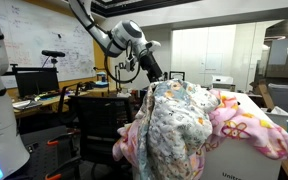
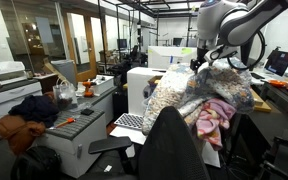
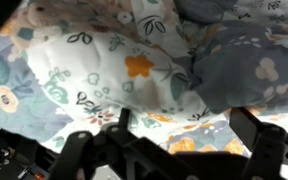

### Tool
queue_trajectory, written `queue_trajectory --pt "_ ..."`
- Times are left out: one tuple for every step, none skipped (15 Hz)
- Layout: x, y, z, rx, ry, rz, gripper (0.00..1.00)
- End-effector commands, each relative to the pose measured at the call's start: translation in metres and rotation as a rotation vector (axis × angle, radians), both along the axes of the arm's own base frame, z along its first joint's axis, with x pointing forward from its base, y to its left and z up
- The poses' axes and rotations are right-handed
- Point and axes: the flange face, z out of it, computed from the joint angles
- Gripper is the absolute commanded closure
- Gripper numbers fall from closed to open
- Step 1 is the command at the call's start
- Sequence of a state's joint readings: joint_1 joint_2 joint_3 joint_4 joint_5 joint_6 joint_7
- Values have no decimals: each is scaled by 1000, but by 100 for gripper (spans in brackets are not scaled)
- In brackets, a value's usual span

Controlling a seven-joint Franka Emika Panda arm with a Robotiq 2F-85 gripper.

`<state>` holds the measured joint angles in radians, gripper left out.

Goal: Pile the blue blanket on top of the pink blanket

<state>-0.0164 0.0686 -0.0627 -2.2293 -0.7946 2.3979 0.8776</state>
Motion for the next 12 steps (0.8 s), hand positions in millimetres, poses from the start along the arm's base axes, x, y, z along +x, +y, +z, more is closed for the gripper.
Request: queue_trajectory --pt "11 -8 -46 29 41 -43 0" --pt "12 -8 -58 39 48 -46 0" --pt "13 -9 -69 43 51 -43 0" --pt "15 -8 -79 55 51 -37 0" --pt "17 -8 -87 63 50 -37 0" --pt "18 -8 -95 70 48 -31 0" --pt "19 -8 -102 77 50 -31 0" --pt "20 -9 -110 80 53 -31 0" --pt "20 -10 -118 83 59 -35 0" --pt "20 -12 -126 81 67 -38 0" --pt "18 -13 -137 78 79 -45 0" --pt "17 -14 -146 81 91 -57 0"
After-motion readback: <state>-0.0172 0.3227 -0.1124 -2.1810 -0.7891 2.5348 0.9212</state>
